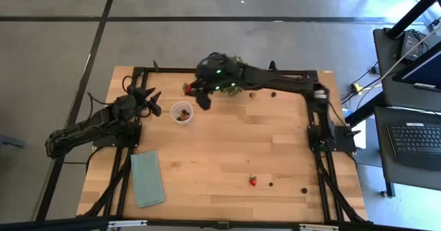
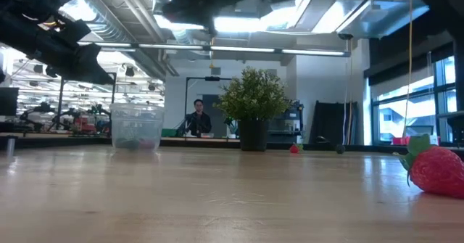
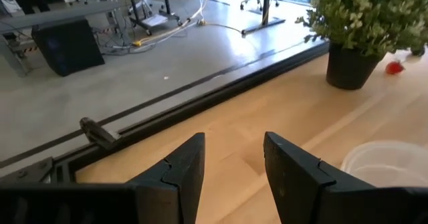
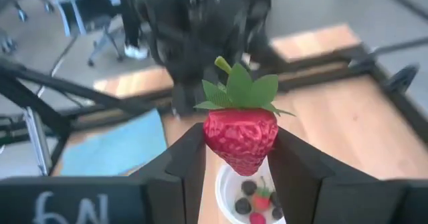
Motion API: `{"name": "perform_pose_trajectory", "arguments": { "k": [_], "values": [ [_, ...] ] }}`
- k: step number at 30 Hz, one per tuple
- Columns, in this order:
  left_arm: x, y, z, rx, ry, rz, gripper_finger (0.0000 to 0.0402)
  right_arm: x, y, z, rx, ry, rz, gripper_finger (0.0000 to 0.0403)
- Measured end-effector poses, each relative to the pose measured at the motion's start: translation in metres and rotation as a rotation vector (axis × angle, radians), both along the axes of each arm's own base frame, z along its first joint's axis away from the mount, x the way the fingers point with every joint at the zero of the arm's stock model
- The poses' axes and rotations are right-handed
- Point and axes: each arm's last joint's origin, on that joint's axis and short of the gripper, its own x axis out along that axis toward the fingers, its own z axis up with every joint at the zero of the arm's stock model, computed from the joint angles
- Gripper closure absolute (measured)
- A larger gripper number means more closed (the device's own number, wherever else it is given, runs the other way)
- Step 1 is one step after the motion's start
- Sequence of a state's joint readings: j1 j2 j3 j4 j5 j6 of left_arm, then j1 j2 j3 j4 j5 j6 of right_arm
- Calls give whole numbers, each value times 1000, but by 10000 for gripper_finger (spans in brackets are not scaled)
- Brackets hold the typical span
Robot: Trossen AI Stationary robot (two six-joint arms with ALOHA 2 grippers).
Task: Pick and placing Produce into tupperware
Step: Put the red strawberry into the transparent container
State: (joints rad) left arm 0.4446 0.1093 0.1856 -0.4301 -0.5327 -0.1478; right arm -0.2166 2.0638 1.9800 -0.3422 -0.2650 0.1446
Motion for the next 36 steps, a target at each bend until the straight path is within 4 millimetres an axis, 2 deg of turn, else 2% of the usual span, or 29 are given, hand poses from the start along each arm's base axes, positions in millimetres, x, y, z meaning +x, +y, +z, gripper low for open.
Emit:
{"name": "perform_pose_trajectory", "arguments": {
  "k": [7, 13, 17, 24, 30, 36],
  "values": [
    [0, 0, 2, 6, -22, 2, 257, 35, 3, -63, 10, 135, 32, 260],
    [0, 0, 2, 5, -22, 2, 257, 50, 2, -114, 32, 235, 36, 260],
    [0, 0, 2, 5, -22, 2, 257, 56, 1, -135, 37, 261, 36, 260],
    [1, 0, 2, 5, -23, 2, 256, 59, -3, -154, 37, 293, 23, 260],
    [1, 0, 2, 5, -23, 2, 256, 59, -4, -157, 32, 300, 13, 255],
    [1, 0, 2, 5, -24, 2, 256, 59, -5, -157, 32, 296, 10, 224]
  ]
}}
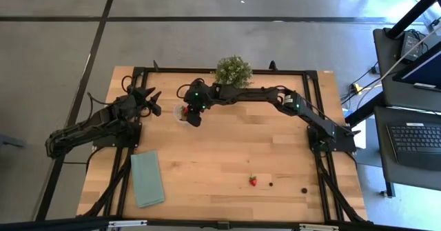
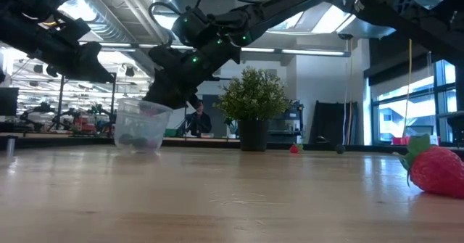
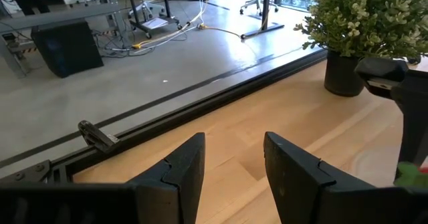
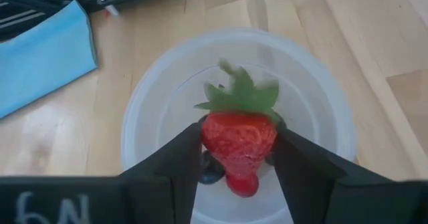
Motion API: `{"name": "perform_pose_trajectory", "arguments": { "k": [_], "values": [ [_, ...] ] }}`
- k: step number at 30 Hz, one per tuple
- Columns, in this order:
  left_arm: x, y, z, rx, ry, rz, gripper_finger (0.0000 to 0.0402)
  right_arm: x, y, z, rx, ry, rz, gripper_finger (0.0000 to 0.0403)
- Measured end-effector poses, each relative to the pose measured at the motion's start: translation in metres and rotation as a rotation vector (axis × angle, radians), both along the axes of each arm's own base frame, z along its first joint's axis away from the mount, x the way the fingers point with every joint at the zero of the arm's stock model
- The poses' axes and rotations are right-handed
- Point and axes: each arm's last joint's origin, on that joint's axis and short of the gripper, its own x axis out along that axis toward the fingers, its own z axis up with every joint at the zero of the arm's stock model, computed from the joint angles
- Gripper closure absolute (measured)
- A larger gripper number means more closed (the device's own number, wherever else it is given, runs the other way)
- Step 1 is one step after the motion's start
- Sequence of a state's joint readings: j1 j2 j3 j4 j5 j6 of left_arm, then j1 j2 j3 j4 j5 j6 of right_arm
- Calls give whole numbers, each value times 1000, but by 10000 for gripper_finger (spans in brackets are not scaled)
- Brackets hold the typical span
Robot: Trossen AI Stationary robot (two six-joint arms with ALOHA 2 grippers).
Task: Pick and placing Produce into tupperware
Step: Put the red strawberry into the transparent container, then put the blackberry into the transparent container
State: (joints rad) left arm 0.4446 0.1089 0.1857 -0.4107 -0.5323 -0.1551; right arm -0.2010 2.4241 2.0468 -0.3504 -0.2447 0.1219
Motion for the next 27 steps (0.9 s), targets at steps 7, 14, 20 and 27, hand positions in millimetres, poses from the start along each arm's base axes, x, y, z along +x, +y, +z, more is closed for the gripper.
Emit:
{"name": "perform_pose_trajectory", "arguments": {
  "k": [7, 14, 20, 27],
  "values": [
    [0, 0, 0, 0, 0, 0, 256, 0, 0, 0, 2, 0, -2, 209],
    [0, 0, 0, 0, 0, 0, 256, 3, -1, 16, -5, -18, 3, 208],
    [0, 0, 0, 0, 0, 0, 256, 8, -2, 83, -88, -149, 45, 207],
    [0, 0, 0, 1, -1, 1, 257, -31, -16, 163, -152, -288, 16, 207]
  ]
}}
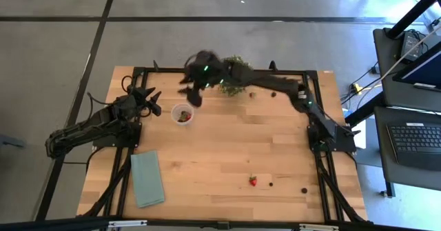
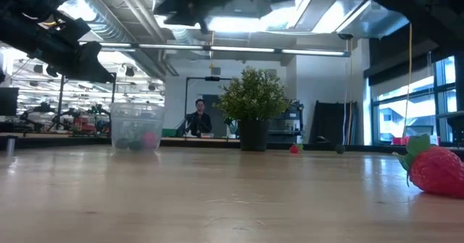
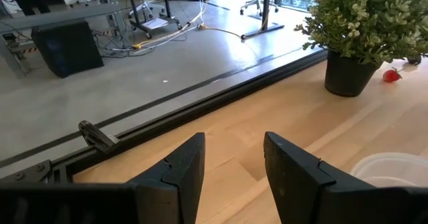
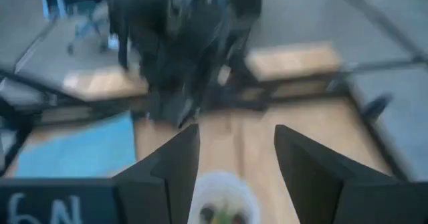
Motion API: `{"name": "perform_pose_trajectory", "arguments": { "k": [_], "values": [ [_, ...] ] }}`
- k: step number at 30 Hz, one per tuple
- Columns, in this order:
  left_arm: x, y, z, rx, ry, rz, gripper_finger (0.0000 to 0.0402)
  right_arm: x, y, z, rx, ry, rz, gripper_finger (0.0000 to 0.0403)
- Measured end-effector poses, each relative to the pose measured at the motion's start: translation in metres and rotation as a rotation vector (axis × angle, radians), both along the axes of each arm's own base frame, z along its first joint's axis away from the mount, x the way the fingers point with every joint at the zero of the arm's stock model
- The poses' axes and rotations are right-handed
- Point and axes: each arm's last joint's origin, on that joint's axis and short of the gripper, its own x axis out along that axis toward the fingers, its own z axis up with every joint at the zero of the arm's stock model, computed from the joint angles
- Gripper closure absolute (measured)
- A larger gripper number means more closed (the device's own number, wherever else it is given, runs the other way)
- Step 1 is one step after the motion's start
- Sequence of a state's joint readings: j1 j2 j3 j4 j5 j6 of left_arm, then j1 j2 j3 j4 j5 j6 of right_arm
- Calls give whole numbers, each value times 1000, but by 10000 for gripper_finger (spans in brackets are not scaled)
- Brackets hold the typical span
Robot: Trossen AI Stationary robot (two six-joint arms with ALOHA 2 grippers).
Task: Pick and placing Produce into tupperware
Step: Put the blackberry into the transparent container
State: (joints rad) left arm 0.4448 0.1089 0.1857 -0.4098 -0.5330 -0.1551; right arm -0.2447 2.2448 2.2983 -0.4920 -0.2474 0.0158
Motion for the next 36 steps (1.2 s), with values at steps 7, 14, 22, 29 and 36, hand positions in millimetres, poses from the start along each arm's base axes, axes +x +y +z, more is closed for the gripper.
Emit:
{"name": "perform_pose_trajectory", "arguments": {
  "k": [7, 14, 22, 29, 36],
  "values": [
    [0, 0, 0, 1, -2, 1, 257, -65, -13, 68, -71, 34, -72, 207],
    [0, 0, 0, 3, 7, 4, 257, -122, -24, 102, -108, 128, -184, 207],
    [0, 0, 0, 3, 9, 3, 257, -173, -30, 124, -90, 217, -264, 207],
    [0, 0, 0, 3, 10, 3, 257, -210, -40, 138, -128, 260, -421, 207],
    [0, 0, 0, 5, 11, 5, 257, -221, -53, 127, -99, 273, -502, 207]
  ]
}}
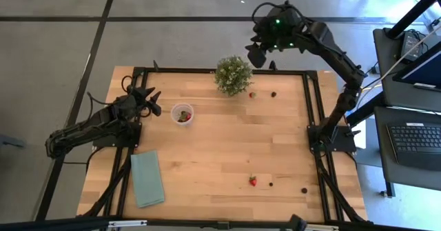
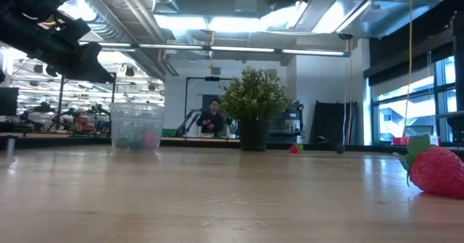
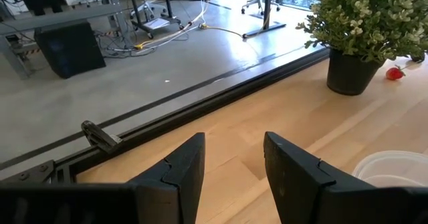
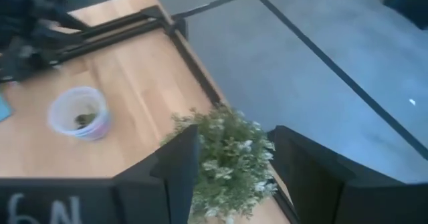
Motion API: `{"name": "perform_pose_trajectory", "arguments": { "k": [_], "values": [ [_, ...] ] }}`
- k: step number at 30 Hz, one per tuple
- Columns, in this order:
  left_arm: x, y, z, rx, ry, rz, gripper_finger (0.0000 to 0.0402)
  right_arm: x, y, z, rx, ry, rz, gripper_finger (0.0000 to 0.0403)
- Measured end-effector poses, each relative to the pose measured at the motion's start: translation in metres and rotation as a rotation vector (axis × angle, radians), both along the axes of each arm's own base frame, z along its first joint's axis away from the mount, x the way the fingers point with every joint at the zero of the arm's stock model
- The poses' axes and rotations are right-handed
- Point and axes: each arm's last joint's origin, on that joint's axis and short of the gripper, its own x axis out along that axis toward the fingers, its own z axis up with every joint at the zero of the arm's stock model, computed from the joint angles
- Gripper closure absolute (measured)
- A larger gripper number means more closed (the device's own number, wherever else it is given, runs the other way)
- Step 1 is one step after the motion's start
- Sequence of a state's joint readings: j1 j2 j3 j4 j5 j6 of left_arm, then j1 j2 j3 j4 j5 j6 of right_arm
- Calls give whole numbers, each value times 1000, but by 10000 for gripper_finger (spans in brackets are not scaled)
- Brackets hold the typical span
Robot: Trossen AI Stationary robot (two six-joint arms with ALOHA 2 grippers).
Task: Pick and placing Produce into tupperware
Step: Put the blackberry into the transparent container
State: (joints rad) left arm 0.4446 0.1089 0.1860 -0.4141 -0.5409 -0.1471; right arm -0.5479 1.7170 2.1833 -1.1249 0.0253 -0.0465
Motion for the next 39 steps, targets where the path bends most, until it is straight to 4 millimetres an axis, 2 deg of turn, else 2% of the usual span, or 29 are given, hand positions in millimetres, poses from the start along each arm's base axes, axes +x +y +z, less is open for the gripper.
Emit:
{"name": "perform_pose_trajectory", "arguments": {
  "k": [4, 6, 15, 21, 25, 30, 39],
  "values": [
    [-1, 1, 0, 13, 4, 37, 257, 0, -8, -36, -15, -22, -29, 207],
    [-1, 1, 0, 15, 4, 45, 257, -6, -10, -55, -26, -52, -48, 207],
    [-1, 1, 0, 16, 4, 46, 257, -70, -3, -141, 4, -199, -234, 207],
    [-1, 1, 1, 16, 2, 46, 257, -92, 0, -206, 105, -250, -355, 207],
    [-1, 1, 0, 15, 2, 47, 257, -105, 3, -244, 220, -249, -535, 207],
    [-1, 1, 1, 14, 0, 47, 257, -116, 5, -266, 326, -287, -710, 207],
    [-1, 1, 1, 12, -4, 46, 257, -119, 3, -268, 376, -329, -779, 207]
  ]
}}
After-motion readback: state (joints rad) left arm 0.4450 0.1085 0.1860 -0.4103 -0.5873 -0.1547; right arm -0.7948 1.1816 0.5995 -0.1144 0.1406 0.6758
